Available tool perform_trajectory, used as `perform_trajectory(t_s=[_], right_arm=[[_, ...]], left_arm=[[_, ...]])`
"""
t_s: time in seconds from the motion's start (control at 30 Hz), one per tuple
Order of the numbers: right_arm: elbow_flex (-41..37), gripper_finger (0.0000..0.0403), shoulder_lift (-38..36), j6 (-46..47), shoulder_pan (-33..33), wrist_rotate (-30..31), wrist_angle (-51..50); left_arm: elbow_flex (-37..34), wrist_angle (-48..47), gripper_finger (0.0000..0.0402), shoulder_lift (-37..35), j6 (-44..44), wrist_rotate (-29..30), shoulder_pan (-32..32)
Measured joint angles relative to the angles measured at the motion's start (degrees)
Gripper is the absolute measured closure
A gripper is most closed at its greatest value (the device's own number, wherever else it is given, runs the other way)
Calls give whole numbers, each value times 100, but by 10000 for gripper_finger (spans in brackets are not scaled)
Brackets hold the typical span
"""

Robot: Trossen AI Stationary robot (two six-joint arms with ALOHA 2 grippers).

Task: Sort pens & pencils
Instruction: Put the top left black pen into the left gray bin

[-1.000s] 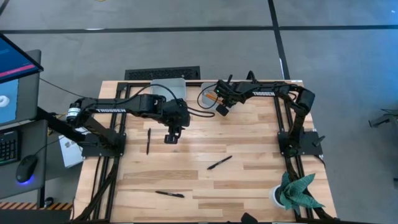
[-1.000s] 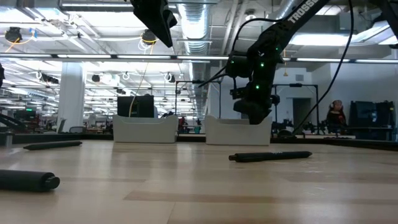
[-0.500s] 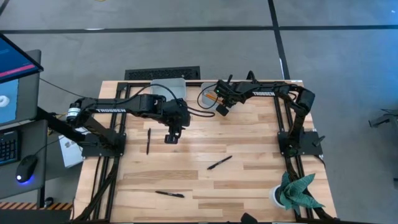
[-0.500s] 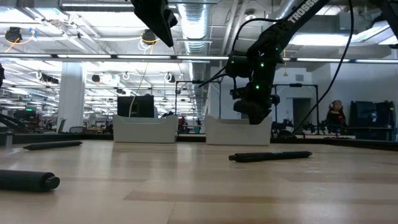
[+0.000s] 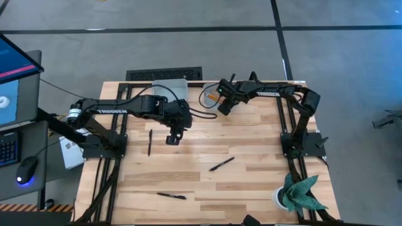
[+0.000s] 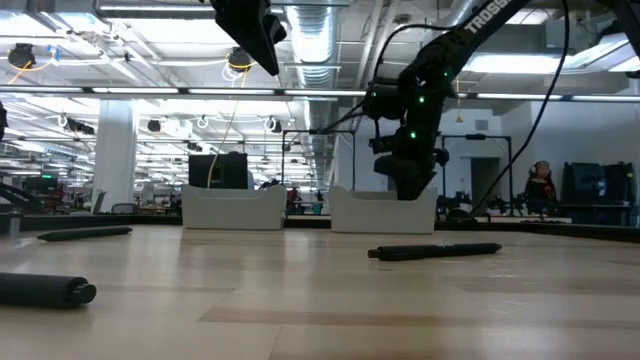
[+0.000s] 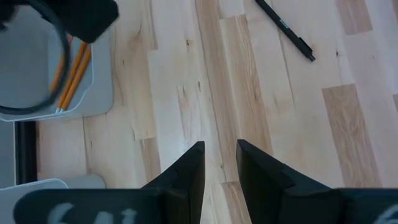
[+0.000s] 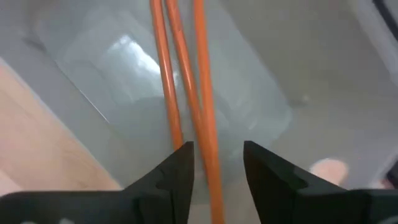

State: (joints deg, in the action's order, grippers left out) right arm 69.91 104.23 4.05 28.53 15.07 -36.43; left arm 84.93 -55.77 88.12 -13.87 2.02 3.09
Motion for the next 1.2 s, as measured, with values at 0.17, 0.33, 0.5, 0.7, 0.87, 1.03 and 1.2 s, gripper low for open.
perform_trajectory(t_s=[0.17,0.33,0.5,0.7,0.87,1.03,1.2], right_arm=[[191,234,-445,4,0,-2,-15],[334,237,-1083,126,-57,-9,-4],[407,238,-1845,431,-318,-19,20],[407,234,-2660,844,-913,-120,6],[407,237,-3008,1285,-1552,-194,8],[407,238,-3034,1627,-2115,-177,0],[407,236,-2844,1818,-2504,-167,-1]], left_arm=[[0,0,318,0,0,7,4],[0,-2,318,0,0,20,7],[0,-2,318,0,2,20,7],[0,-2,318,0,201,-58,7],[0,-38,318,0,534,-342,7],[0,-176,318,1,1272,-504,7],[0,-674,318,2,2130,-340,7]])
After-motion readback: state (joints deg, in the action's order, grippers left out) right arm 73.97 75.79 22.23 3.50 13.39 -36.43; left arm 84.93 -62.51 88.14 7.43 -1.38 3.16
